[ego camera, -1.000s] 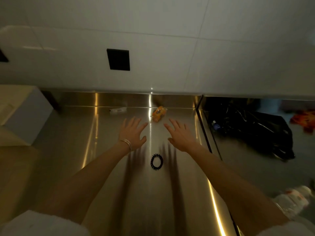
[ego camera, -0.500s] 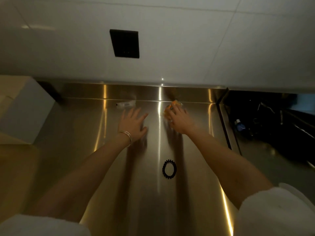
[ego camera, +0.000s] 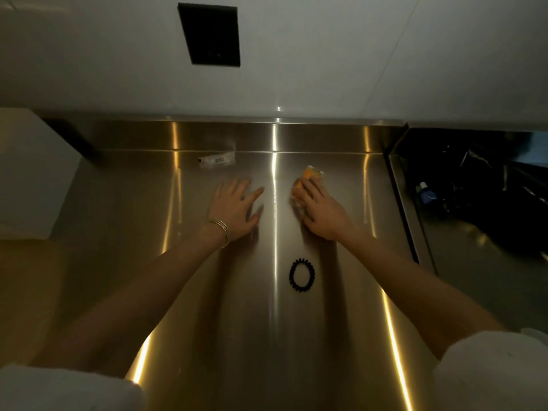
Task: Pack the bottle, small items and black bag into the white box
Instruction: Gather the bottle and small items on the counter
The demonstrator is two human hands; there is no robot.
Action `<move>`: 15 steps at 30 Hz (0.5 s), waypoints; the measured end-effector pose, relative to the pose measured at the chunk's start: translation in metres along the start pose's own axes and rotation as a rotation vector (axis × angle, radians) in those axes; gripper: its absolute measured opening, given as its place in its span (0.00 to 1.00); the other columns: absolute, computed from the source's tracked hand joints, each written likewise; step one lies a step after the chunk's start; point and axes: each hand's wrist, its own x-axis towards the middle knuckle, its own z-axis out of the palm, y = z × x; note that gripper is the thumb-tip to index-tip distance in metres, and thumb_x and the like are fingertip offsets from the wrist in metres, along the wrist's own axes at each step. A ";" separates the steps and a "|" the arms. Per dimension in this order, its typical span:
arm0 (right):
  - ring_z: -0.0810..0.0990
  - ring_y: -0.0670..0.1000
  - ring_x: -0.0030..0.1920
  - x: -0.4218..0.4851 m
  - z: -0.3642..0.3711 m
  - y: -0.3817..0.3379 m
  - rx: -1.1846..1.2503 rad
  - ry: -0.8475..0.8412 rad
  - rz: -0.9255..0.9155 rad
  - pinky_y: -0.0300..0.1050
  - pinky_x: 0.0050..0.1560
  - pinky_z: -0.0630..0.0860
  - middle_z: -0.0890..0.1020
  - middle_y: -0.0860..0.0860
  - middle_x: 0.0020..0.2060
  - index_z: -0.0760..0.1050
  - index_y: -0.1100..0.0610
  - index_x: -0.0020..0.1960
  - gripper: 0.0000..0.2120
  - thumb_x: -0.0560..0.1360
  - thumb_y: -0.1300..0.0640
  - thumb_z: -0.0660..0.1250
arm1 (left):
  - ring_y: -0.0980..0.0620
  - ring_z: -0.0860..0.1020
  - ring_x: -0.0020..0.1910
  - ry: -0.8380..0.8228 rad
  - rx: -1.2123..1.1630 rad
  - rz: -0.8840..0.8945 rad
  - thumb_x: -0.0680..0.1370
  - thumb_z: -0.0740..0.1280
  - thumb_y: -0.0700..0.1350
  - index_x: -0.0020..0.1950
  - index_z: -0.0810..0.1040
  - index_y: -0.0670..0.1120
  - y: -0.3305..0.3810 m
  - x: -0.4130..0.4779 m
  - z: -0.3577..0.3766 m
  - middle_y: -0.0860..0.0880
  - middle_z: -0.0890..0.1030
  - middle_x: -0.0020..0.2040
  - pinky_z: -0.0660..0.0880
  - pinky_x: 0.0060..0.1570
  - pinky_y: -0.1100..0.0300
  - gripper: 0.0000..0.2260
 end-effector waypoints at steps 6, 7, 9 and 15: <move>0.49 0.57 0.75 -0.048 0.004 -0.008 0.034 -0.055 -0.041 0.58 0.66 0.67 0.57 0.56 0.74 0.59 0.55 0.72 0.30 0.71 0.59 0.64 | 0.41 0.61 0.70 -0.039 0.061 0.118 0.75 0.58 0.57 0.70 0.64 0.53 0.021 -0.018 0.009 0.43 0.65 0.71 0.56 0.67 0.42 0.24; 0.50 0.57 0.75 -0.054 0.005 -0.009 0.030 -0.056 -0.040 0.59 0.66 0.67 0.58 0.56 0.74 0.60 0.55 0.72 0.31 0.70 0.59 0.64 | 0.42 0.60 0.70 -0.043 0.062 0.124 0.75 0.59 0.57 0.70 0.63 0.54 0.024 -0.022 0.010 0.44 0.65 0.72 0.55 0.67 0.42 0.24; 0.51 0.57 0.74 -0.066 0.005 -0.013 0.016 -0.060 -0.033 0.60 0.64 0.68 0.59 0.55 0.74 0.60 0.54 0.72 0.31 0.70 0.60 0.64 | 0.42 0.59 0.71 -0.052 0.064 0.138 0.75 0.60 0.56 0.70 0.63 0.54 0.029 -0.029 0.010 0.44 0.64 0.72 0.54 0.67 0.42 0.25; 0.50 0.54 0.75 -0.101 0.002 -0.029 -0.038 -0.140 -0.025 0.56 0.67 0.63 0.57 0.51 0.74 0.59 0.49 0.72 0.30 0.72 0.62 0.61 | 0.39 0.64 0.68 -0.048 0.069 0.183 0.72 0.65 0.54 0.68 0.67 0.52 0.032 -0.053 0.009 0.42 0.68 0.70 0.59 0.65 0.41 0.25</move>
